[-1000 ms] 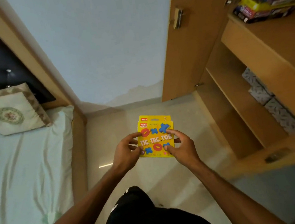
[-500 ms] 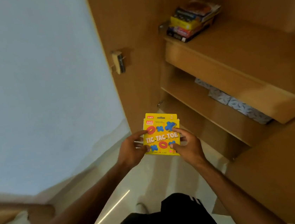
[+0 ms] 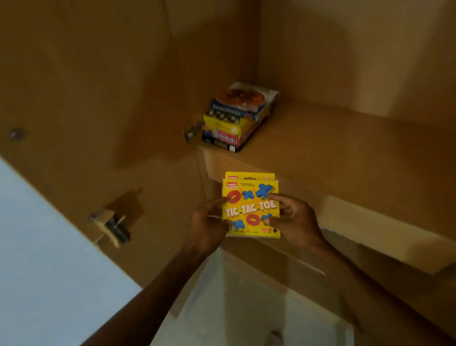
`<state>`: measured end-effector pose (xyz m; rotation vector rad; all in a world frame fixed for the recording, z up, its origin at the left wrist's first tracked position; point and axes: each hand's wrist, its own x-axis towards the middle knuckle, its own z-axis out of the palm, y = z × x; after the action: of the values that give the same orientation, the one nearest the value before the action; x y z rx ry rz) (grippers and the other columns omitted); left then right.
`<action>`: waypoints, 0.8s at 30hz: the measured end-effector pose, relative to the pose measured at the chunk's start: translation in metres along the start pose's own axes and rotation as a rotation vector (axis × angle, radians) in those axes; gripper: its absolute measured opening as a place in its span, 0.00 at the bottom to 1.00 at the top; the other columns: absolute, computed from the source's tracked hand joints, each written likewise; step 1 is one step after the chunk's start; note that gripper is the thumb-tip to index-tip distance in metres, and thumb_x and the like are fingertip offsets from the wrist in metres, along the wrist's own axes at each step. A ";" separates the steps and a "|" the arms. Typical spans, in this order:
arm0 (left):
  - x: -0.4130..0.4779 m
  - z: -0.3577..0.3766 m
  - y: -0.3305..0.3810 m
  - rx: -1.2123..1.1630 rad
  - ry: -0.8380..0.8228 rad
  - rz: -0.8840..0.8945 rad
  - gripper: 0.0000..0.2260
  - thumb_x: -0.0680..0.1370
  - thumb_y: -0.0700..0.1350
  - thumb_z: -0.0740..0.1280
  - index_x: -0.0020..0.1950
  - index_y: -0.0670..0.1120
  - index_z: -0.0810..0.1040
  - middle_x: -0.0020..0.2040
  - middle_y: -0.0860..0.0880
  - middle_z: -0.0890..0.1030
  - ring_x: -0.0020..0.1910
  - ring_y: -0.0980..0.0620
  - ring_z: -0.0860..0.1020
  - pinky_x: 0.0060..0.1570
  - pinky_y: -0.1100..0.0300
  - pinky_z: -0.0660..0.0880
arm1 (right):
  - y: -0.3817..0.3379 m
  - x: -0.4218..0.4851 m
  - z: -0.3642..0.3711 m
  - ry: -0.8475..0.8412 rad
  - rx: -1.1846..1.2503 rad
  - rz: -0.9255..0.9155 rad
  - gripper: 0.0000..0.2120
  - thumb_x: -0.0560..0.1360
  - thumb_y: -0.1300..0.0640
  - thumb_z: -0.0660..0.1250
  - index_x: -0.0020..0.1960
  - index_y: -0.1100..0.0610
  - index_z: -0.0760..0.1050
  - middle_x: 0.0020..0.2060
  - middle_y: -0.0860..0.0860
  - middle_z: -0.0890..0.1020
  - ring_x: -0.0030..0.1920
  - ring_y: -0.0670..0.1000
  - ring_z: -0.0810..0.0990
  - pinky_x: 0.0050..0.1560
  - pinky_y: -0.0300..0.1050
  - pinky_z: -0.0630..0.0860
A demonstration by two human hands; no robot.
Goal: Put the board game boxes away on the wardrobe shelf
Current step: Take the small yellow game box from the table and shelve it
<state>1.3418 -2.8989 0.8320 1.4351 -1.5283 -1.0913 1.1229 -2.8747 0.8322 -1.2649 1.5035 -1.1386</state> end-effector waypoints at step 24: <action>0.401 -0.002 0.079 0.435 -0.049 0.282 0.30 0.67 0.66 0.72 0.64 0.53 0.76 0.65 0.49 0.76 0.60 0.51 0.76 0.56 0.48 0.78 | -0.063 0.374 -0.019 0.168 -0.228 -0.258 0.19 0.62 0.63 0.81 0.51 0.55 0.83 0.53 0.46 0.76 0.51 0.50 0.79 0.50 0.36 0.78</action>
<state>1.2841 -3.2982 0.8960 1.4151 -2.0200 -0.6540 1.0681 -3.2473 0.8798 -1.5876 1.6659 -1.2936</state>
